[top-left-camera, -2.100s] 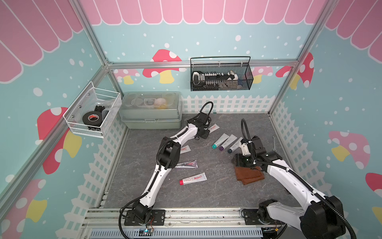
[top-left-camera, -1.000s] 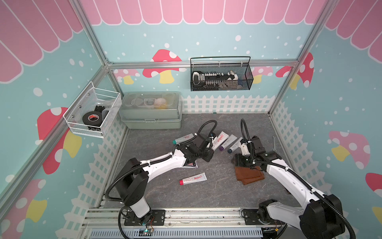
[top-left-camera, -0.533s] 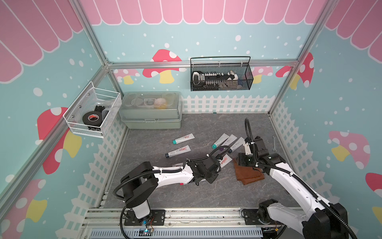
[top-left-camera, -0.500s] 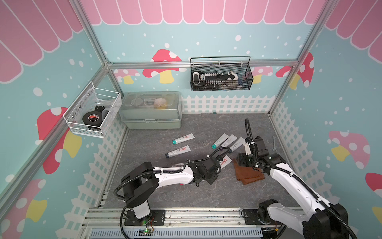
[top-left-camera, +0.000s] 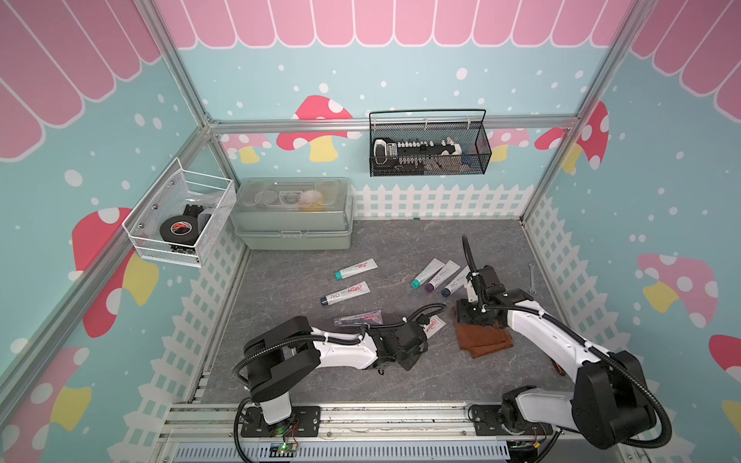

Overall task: Wipe the surface of the toothpaste tube
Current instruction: Place the toothpaste at the center of the board, then pick up the cleaning item at the center of the board.

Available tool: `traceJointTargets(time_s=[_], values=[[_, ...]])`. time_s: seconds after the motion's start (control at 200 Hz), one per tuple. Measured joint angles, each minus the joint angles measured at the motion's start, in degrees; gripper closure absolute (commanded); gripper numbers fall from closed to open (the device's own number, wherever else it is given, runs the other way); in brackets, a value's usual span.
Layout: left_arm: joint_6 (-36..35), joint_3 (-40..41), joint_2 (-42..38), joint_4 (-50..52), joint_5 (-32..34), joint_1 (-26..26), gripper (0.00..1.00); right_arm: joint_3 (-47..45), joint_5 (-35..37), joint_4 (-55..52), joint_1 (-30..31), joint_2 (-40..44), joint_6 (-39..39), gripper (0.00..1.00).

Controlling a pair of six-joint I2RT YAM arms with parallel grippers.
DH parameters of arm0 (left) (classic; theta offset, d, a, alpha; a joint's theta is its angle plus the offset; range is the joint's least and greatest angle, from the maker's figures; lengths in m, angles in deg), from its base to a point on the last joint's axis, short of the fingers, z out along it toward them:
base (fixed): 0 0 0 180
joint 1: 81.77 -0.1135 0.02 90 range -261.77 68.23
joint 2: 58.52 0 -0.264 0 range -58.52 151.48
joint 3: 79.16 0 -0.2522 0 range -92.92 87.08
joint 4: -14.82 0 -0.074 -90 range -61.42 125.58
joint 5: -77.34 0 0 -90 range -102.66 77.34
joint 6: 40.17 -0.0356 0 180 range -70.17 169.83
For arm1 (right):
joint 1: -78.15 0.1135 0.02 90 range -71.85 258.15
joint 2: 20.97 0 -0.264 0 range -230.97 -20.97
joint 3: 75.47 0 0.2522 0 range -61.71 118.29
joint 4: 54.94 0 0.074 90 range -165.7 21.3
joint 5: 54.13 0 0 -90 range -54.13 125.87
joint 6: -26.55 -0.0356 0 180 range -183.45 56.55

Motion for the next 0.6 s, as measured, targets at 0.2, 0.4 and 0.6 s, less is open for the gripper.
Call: traceJointTargets(time_s=[0.2, 0.4, 0.6], values=[[1.2, 4.4, -1.5, -6.5, 0.0, 0.0, 0.62, 2.6, 1.3, 0.7, 0.0, -6.7, 0.0, 0.48], [1.9, 6.2, -1.6, -10.5, -0.1, 0.0, 0.68, 4.8, 3.3, 1.2, 0.0, -11.9, 0.1, 0.48], [2.3, 6.7, -1.2, -13.0, -0.5, 0.0, 0.8, 6.1, 5.0, 1.3, 0.0, -16.1, 0.8, 0.72]])
